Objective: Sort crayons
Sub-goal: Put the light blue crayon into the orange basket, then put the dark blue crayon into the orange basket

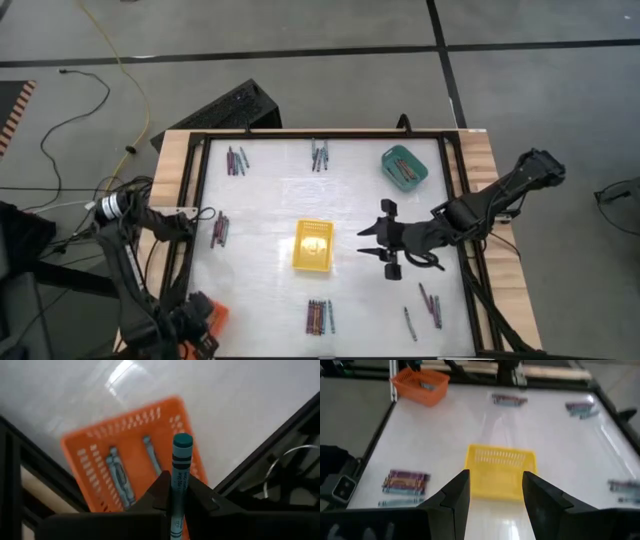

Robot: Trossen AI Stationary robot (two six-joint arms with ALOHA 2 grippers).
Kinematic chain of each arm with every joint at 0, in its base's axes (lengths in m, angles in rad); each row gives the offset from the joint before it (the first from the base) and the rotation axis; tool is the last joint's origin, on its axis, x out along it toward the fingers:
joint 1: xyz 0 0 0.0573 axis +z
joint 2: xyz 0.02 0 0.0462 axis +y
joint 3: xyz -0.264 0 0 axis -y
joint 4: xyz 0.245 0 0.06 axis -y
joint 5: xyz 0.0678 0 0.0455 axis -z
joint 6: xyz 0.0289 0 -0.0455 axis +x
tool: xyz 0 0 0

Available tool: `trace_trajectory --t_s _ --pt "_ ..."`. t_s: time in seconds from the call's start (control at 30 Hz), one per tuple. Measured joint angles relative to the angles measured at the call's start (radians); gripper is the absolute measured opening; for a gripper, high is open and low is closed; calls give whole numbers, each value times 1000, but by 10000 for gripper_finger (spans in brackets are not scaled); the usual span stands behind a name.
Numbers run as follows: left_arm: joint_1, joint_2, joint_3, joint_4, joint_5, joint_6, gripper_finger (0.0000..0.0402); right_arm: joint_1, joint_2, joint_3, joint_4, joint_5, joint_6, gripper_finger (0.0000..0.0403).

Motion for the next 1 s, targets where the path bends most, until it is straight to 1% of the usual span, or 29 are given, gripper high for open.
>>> trace_trajectory --t_s 0.17,0.27,0.4,0.5,0.6,0.73,0.8,0.93,1.0 --pt "-19 41 0 26 0 -37 14 32 1 0 -108 0 118 175" --pt "-23 53 0 23 4 -40 24 63 1 -3 -143 -8 200 175" --pt "-22 63 0 18 25 -43 57 128 5 -39 -146 -28 326 175" --pt "-24 64 0 19 33 -39 84 182 33 -60 -167 -29 427 175" --pt "-24 64 0 19 42 -25 106 231 78 -83 -169 -32 532 175" --pt "-24 57 0 20 38 -1 128 281 163 -92 -171 -63 679 175" --pt "-19 34 0 15 1 14 134 302 210 -92 -170 -89 740 175" --pt "4 -34 11 -8 -137 83 137 331 298 -82 -177 -144 881 172" --pt "24 -73 13 -19 -205 142 136 349 337 -62 -173 -168 932 166"
